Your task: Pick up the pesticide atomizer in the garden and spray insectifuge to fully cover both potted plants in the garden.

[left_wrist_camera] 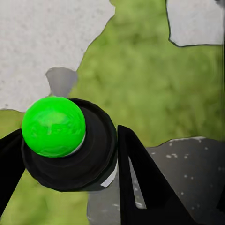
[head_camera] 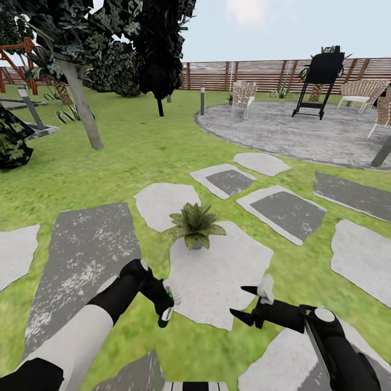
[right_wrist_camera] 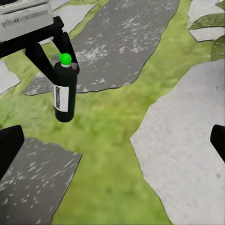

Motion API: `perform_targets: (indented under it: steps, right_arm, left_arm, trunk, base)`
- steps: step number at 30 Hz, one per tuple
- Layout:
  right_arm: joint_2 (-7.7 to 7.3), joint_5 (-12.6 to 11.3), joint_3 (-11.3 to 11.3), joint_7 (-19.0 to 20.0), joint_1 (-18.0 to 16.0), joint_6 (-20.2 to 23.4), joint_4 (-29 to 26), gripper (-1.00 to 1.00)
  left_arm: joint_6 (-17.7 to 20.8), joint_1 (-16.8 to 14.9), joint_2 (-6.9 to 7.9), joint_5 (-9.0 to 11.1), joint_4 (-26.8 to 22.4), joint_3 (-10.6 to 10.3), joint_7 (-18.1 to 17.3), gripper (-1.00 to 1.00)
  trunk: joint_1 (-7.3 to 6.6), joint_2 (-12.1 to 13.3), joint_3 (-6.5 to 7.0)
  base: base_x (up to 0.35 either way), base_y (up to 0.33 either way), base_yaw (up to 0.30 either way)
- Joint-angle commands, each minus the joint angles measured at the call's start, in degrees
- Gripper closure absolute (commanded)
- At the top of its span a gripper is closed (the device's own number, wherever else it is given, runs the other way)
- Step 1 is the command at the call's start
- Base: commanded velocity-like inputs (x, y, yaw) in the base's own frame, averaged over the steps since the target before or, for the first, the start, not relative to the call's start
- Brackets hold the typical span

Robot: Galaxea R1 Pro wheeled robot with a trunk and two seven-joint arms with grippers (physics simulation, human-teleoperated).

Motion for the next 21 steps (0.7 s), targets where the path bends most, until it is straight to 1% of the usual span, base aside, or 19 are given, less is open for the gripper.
perform_targets:
  steps: [1,5,8,9,10,12,14,16,17,19,21]
  right_arm:
    - [0.08,0.1,0.2,0.3,0.0,0.7,-0.5,-1.00]
    - [0.09,0.1,0.6,0.5,0.0,0.8,-0.9,-1.00]
    - [0.06,0.1,0.7,0.6,0.0,0.9,-2.6,-1.00]
    - [0.06,0.1,0.7,0.9,0.0,1.2,-2.9,-1.00]
    - [0.00,0.1,0.7,2.1,0.0,2.1,-3.5,1.00]
    - [-0.09,0.1,0.7,3.6,0.0,3.3,-5.0,1.00]
    - [-0.11,0.1,0.7,4.2,0.0,3.7,-5.5,1.00]
    - [-0.18,0.1,0.7,4.5,0.0,3.9,-5.6,1.00]
    - [-0.19,0.1,0.8,4.5,0.0,3.9,-5.6,1.00]
    - [-0.31,0.2,0.8,4.6,0.0,3.9,-5.5,1.00]
    - [-0.40,0.4,0.8,4.6,0.0,3.8,-5.3,1.00]
  left_arm:
    - [-0.2,0.0,-0.08,-0.1,-0.1,0.0,-0.3,1.00]
    - [-2.5,0.0,-0.39,0.6,0.0,0.0,-0.3,1.00]
    - [-3.7,0.0,-0.57,1.9,0.0,-0.1,-0.3,1.00]
    - [-5.2,0.0,-0.60,2.4,0.1,-0.2,-0.3,1.00]
    - [-8.0,0.0,-0.62,3.0,0.4,-0.1,-0.3,1.00]
    - [-9.5,0.0,-0.62,3.2,0.7,-0.1,-0.4,1.00]
    - [-10.2,0.1,-0.73,3.3,0.7,-0.2,-0.7,1.00]
    - [-12.1,0.1,-1.04,3.5,0.8,-0.4,-0.9,1.00]
    - [-12.9,0.1,-1.37,3.6,0.8,-0.4,-1.0,1.00]
    - [-14.4,0.1,-2.73,3.7,0.9,-0.5,-1.2,1.00]
    - [-14.8,0.1,-3.79,3.7,0.9,-0.6,-1.3,1.00]
  trunk:
    - [-0.01,0.0,-0.05]
    - [-0.01,0.0,-0.05]
    - [-0.01,0.0,-0.05]
    - [-0.01,0.0,-0.05]
    - [-0.01,0.0,-0.05]
    - [-0.01,0.0,-0.05]
    - [-0.01,0.0,-0.05]
    - [-0.01,0.0,-0.05]
    - [-0.01,0.0,-0.05]
    - [-0.01,0.0,-0.05]
    - [-0.01,0.0,-0.05]
  base:
    - [-0.013,0.000,0.000]
    - [-0.004,0.000,0.000]
    - [0.000,0.000,0.000]
    - [0.000,0.000,0.000]
    - [0.000,0.000,0.000]
    - [0.000,0.000,0.000]
    - [0.000,0.000,0.000]
    - [0.000,0.000,0.000]
    - [0.000,0.000,0.000]
    - [0.000,0.000,0.000]
    - [0.000,0.000,0.000]
